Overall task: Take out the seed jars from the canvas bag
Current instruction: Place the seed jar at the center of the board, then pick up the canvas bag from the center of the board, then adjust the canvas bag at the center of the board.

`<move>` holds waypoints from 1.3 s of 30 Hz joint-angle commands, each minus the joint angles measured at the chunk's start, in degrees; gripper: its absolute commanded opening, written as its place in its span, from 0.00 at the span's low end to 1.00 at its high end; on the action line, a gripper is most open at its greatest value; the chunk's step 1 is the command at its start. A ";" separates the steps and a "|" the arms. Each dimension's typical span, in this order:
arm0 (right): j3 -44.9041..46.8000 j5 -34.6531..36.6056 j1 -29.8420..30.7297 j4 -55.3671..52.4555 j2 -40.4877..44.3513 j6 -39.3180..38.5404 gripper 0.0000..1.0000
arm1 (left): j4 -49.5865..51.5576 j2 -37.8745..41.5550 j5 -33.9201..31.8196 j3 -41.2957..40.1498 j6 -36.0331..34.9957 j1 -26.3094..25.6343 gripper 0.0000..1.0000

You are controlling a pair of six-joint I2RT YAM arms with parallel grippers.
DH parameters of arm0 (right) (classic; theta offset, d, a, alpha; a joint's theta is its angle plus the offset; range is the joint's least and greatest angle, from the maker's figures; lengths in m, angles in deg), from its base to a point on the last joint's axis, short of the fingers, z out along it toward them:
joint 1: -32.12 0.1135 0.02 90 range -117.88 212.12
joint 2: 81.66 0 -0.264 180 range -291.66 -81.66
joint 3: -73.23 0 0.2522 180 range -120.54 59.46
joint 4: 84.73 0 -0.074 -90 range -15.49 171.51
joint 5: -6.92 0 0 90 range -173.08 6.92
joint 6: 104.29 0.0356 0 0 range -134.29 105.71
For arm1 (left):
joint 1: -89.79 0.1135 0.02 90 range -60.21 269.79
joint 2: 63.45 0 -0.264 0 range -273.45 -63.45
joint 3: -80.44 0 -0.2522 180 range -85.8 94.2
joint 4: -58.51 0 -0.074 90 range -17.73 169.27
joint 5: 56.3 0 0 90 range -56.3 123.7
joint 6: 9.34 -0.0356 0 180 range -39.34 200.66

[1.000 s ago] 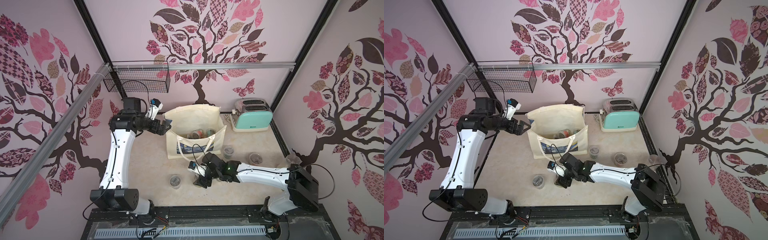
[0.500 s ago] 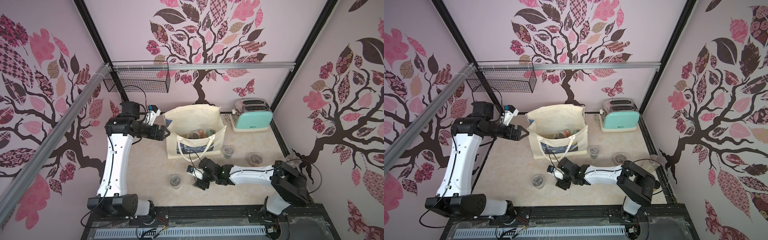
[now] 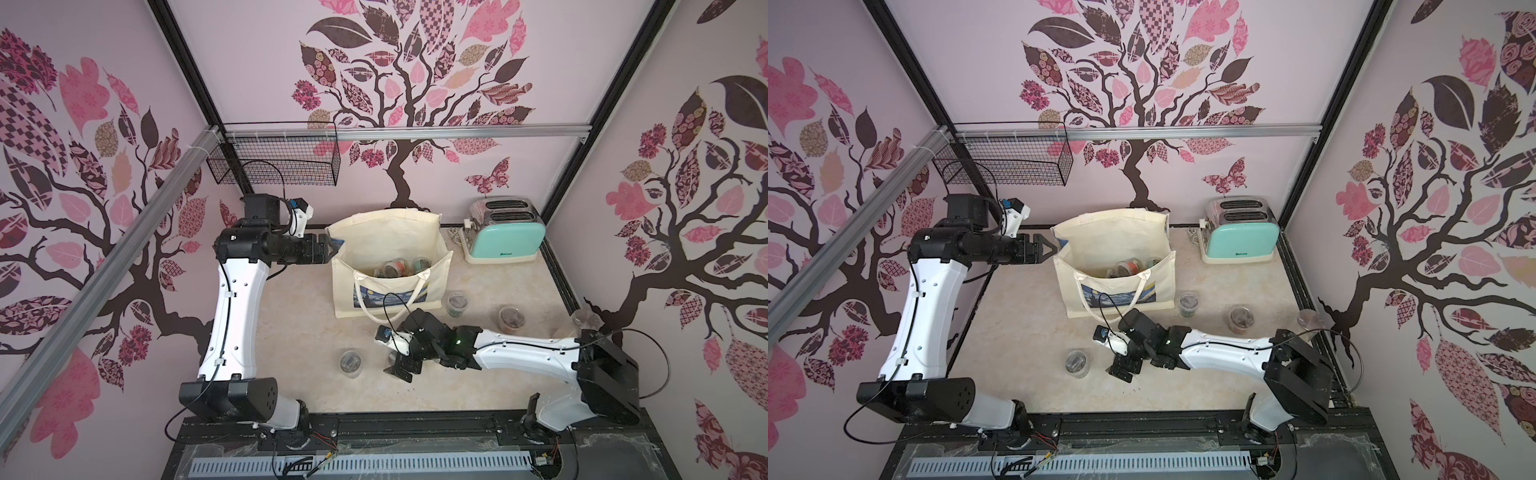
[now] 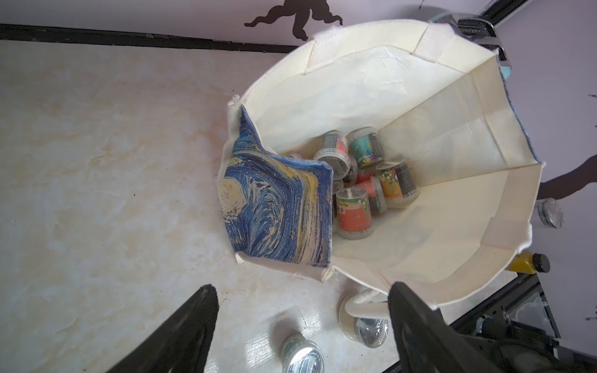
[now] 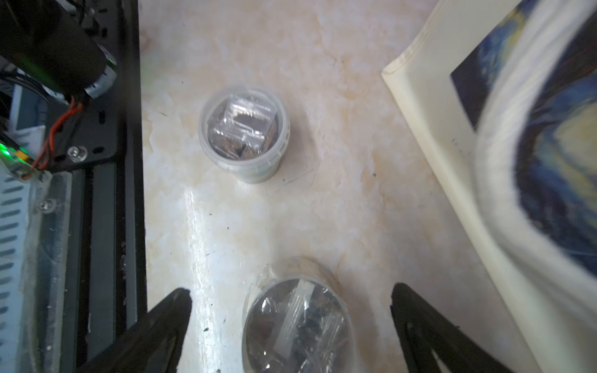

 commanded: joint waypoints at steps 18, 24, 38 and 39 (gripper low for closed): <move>-28.71 8.80 -0.84 -4.70 -1.61 -2.24 1.00 | -7.47 -10.22 -4.32 5.59 14.80 -1.14 0.76; -41.22 5.52 -3.06 -13.12 -12.70 -4.39 0.95 | -9.16 -13.00 -6.83 6.19 14.80 -1.23 0.74; -42.06 -3.72 -3.16 -20.01 -14.86 -11.33 0.60 | -14.24 -19.16 -4.93 9.00 14.99 -2.65 0.45; -40.72 -4.97 -3.11 -19.88 -13.85 -11.90 0.60 | -14.55 -19.19 -3.80 8.84 14.73 -2.73 0.39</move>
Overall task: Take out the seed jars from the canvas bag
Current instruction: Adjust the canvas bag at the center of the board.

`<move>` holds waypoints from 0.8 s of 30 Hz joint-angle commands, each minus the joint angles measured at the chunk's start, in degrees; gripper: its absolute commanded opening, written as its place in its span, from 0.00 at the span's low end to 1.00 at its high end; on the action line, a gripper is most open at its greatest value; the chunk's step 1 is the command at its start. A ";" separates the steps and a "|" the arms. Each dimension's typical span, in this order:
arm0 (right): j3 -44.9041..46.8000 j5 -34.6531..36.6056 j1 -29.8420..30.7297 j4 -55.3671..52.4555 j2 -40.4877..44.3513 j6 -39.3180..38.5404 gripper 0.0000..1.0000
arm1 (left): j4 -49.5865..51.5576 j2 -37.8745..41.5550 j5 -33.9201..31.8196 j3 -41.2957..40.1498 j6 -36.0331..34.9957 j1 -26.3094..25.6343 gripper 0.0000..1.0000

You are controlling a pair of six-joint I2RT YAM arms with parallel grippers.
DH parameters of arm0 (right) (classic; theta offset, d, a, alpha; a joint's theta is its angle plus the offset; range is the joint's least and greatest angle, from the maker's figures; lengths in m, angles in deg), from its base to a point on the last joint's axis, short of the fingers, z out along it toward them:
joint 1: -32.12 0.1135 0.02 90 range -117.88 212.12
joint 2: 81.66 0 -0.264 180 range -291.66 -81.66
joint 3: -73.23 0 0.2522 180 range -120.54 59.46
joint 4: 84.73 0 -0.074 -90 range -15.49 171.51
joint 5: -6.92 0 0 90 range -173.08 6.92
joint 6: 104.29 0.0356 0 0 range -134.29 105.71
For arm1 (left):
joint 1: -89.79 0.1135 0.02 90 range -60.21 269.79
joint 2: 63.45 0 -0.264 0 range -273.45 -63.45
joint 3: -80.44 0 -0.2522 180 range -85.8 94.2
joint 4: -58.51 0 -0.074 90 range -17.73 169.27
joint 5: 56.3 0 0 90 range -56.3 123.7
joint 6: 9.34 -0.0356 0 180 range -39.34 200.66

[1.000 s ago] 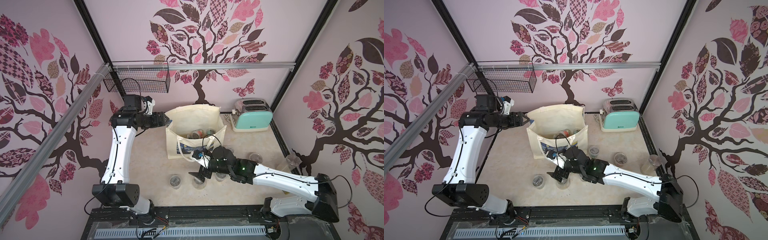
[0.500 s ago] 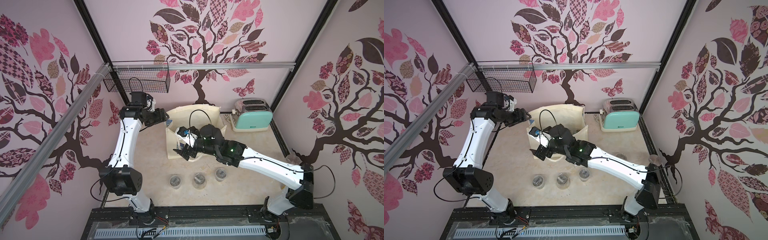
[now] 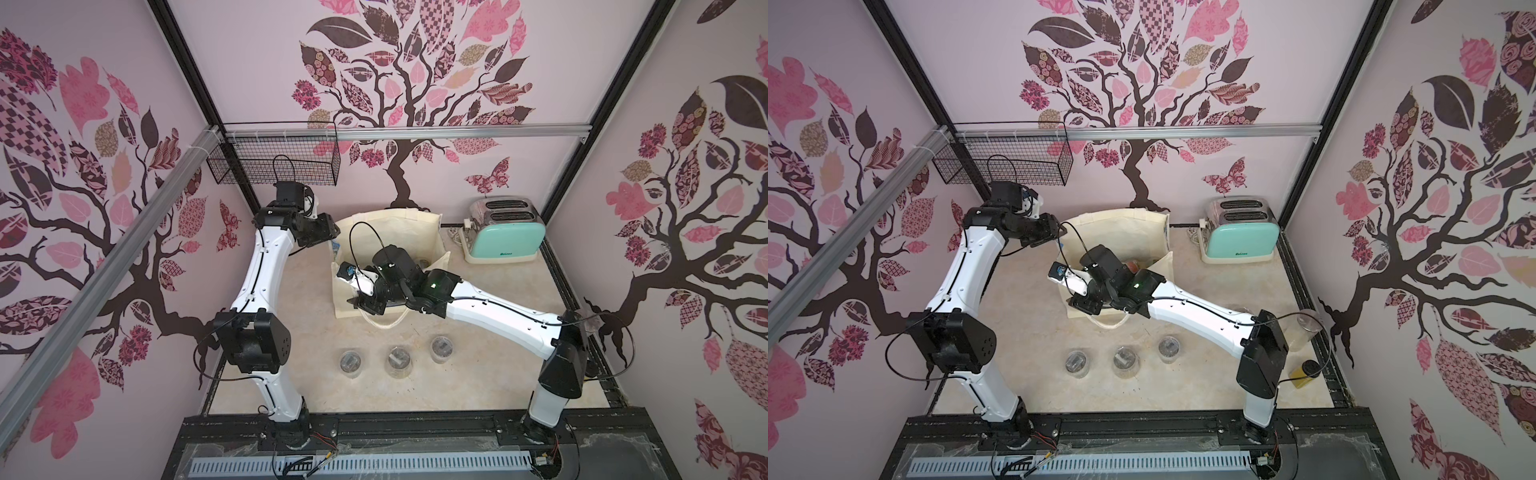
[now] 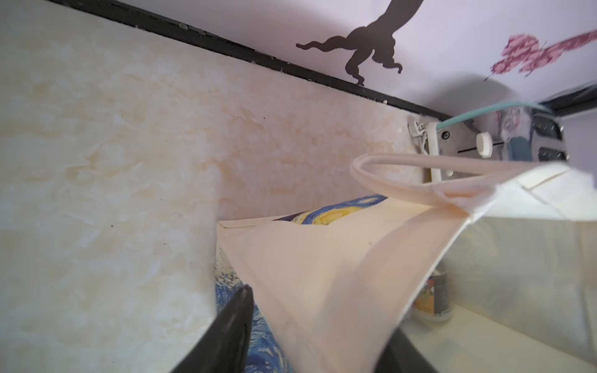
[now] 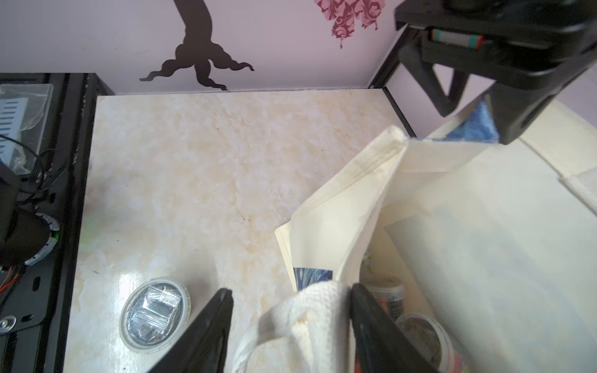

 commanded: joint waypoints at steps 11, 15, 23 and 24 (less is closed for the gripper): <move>9.94 -8.64 0.39 2.59 11.67 1.08 0.70 | -10.86 2.43 15.47 -2.96 -6.70 -0.56 0.00; 7.50 -2.70 -0.13 5.09 13.20 6.58 0.78 | -10.36 2.70 19.25 -0.37 -9.73 -1.49 0.00; 2.32 0.50 -4.56 6.55 12.22 21.24 0.81 | -13.84 6.68 20.56 -2.77 -14.96 -2.74 0.00; 1.57 2.20 -4.71 6.04 11.64 22.53 0.81 | -13.98 6.90 20.57 -2.74 -15.23 -2.78 0.00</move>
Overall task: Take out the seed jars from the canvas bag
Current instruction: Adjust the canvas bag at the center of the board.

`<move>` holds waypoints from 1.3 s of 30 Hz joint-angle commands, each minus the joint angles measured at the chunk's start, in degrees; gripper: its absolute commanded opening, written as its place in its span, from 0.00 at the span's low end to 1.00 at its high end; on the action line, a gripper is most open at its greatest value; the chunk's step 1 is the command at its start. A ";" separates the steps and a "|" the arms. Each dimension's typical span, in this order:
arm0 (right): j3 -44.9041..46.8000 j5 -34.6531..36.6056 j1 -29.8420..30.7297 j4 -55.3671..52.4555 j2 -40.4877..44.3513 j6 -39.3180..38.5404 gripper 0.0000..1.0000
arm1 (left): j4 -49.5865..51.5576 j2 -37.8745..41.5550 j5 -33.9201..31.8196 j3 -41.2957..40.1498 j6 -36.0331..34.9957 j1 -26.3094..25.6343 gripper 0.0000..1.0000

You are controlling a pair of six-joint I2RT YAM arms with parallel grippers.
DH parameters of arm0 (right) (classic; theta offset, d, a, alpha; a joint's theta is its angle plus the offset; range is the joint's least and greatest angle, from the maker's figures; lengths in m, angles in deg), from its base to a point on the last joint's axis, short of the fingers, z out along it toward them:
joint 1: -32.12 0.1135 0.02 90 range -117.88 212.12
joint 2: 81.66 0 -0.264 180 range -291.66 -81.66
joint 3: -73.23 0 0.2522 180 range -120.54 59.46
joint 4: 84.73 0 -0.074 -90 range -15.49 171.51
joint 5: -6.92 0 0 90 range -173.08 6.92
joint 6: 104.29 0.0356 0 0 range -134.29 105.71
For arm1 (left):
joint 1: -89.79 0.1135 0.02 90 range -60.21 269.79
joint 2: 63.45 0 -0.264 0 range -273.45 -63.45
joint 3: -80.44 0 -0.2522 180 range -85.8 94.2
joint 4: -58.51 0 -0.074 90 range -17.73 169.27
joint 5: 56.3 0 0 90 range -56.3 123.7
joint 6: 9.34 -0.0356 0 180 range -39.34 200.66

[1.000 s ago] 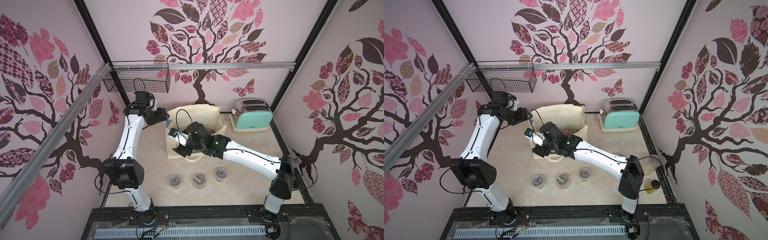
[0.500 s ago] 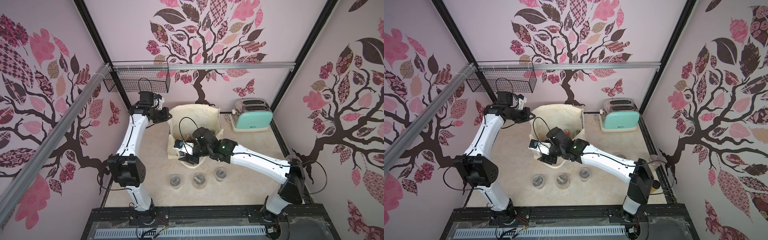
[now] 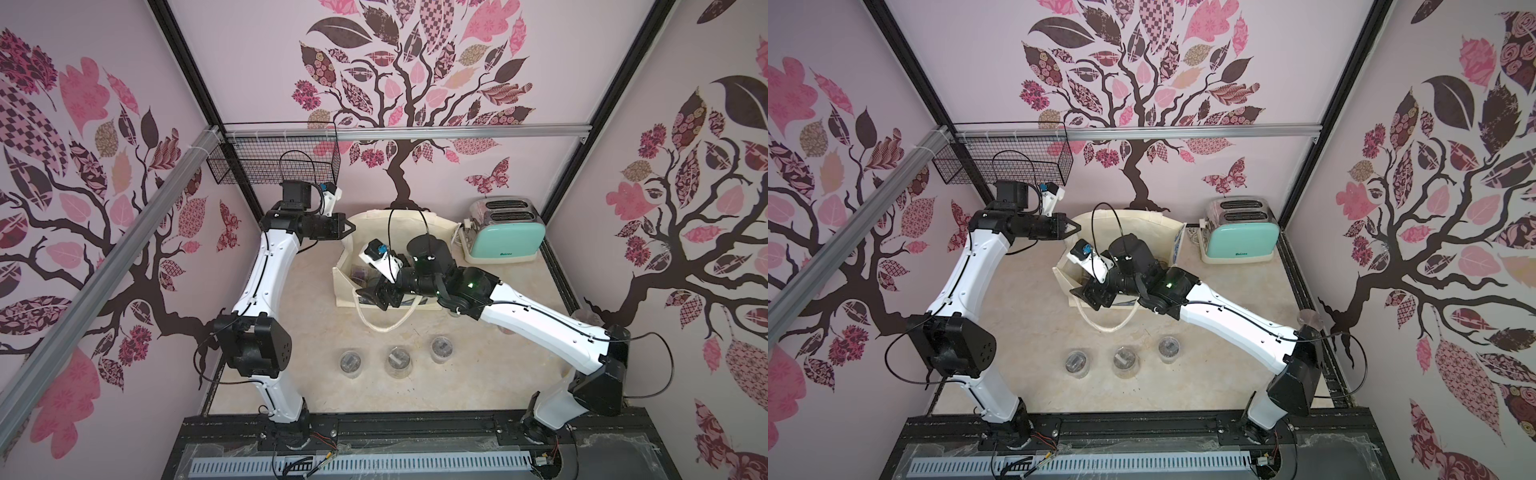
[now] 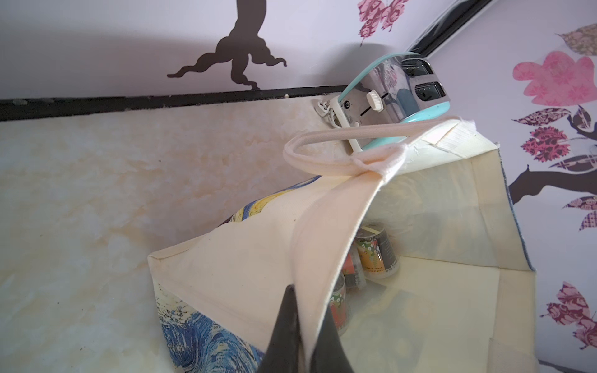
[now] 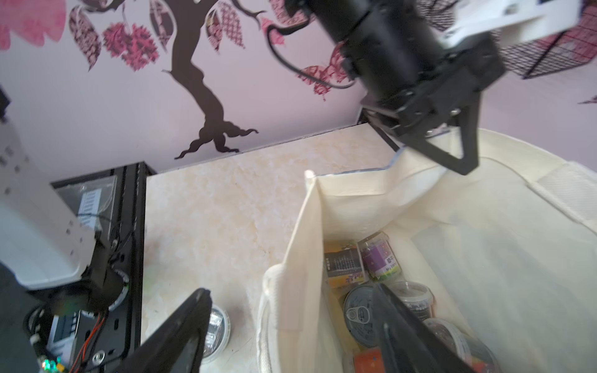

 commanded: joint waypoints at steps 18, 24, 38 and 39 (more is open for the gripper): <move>5.19 20.78 5.53 -2.95 -8.64 26.77 0.70 | -4.64 8.26 10.13 -3.33 -8.65 -0.70 0.00; 11.51 14.98 8.68 -1.55 -7.03 19.41 0.72 | -2.76 10.02 8.31 -6.83 -13.35 -0.57 0.00; 5.15 31.67 5.12 -3.53 -7.83 32.74 0.78 | -1.73 14.72 8.60 -15.51 -15.60 0.41 0.00; 4.79 32.43 4.83 -3.34 -8.34 32.49 0.78 | -1.71 15.02 8.67 -16.00 -15.72 0.49 0.00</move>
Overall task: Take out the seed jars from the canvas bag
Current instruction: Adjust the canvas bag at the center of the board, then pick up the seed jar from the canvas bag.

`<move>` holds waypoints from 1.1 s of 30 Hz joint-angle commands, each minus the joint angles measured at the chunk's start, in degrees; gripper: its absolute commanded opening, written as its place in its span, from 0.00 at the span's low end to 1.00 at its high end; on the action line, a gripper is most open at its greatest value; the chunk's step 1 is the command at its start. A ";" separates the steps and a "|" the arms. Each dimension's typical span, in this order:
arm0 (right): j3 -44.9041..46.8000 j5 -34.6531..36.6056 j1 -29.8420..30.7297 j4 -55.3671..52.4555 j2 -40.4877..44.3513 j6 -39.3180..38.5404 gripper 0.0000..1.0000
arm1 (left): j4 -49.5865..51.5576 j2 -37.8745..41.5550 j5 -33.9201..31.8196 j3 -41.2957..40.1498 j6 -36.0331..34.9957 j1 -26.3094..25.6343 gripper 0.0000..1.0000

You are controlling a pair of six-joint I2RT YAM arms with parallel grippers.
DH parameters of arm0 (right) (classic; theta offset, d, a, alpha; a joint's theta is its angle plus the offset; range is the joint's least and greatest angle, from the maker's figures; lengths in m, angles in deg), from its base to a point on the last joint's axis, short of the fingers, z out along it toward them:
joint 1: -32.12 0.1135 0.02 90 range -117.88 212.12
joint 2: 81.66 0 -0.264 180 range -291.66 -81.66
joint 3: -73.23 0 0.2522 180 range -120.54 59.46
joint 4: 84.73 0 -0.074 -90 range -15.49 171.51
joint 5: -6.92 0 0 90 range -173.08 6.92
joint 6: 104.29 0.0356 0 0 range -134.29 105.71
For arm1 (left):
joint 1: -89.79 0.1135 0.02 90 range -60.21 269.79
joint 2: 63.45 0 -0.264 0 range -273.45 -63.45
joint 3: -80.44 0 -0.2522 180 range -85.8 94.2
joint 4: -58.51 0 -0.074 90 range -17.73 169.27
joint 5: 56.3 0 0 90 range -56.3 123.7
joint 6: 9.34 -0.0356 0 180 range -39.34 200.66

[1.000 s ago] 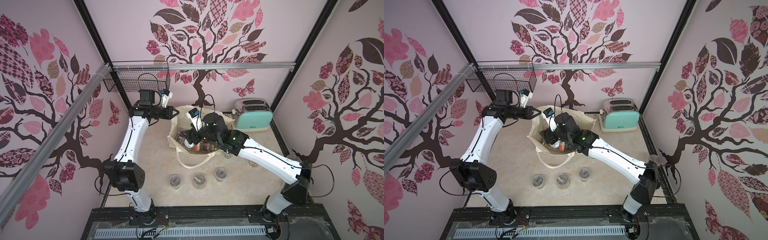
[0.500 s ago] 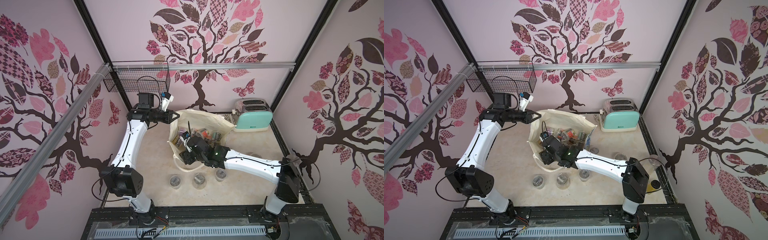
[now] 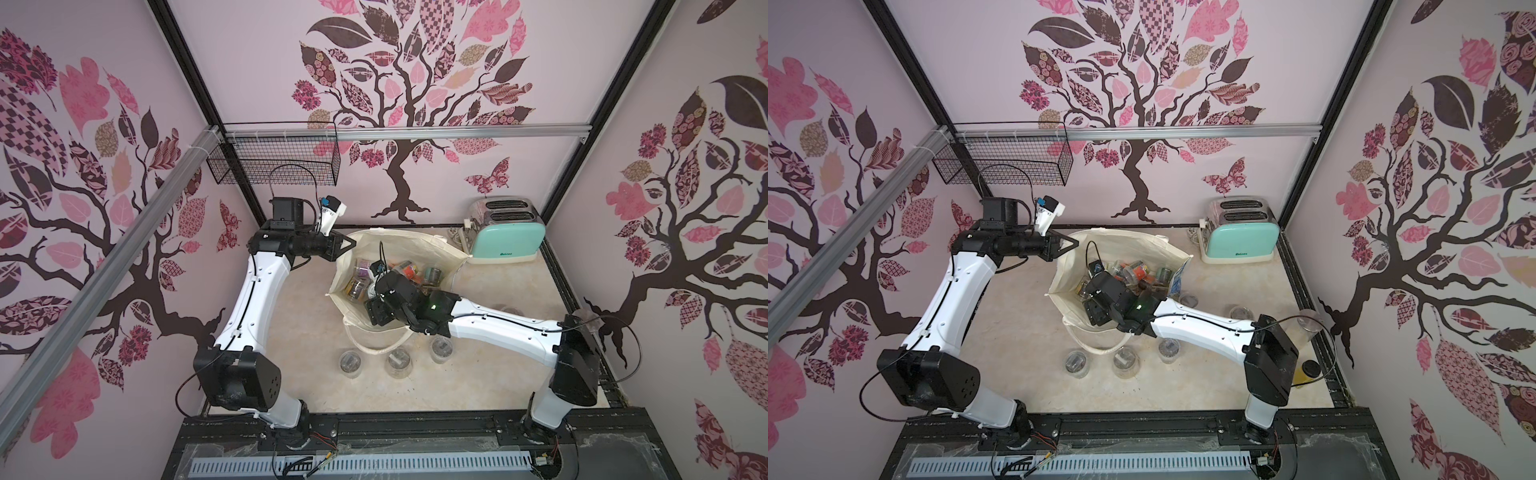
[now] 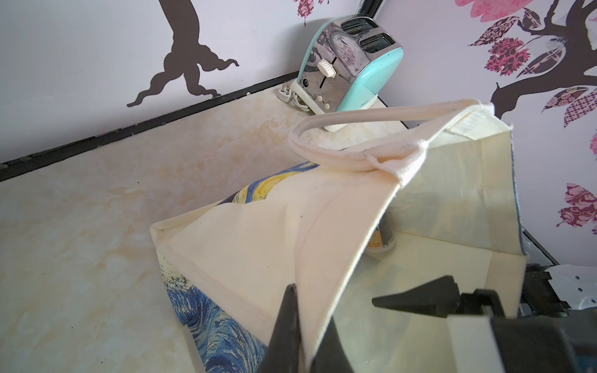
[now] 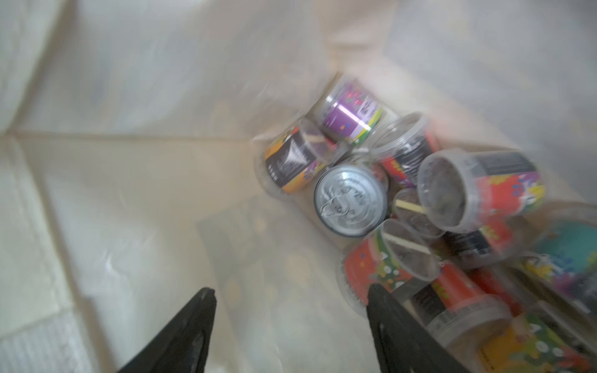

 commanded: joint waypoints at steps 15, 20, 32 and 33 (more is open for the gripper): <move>-1.66 5.54 -8.93 -0.15 -6.10 -14.52 0.96 | -2.43 4.26 2.76 -6.07 0.73 1.27 0.00; -2.78 5.87 -10.76 0.72 -9.26 -14.89 0.98 | -2.46 4.62 3.10 -7.12 0.91 1.22 0.00; -8.93 6.87 -12.58 0.93 -16.42 -13.67 0.96 | -2.84 5.01 3.29 -8.13 1.01 2.04 0.00; -9.01 7.11 -12.78 1.02 -16.81 -13.19 0.95 | -2.83 5.07 3.30 -8.13 1.09 2.01 0.00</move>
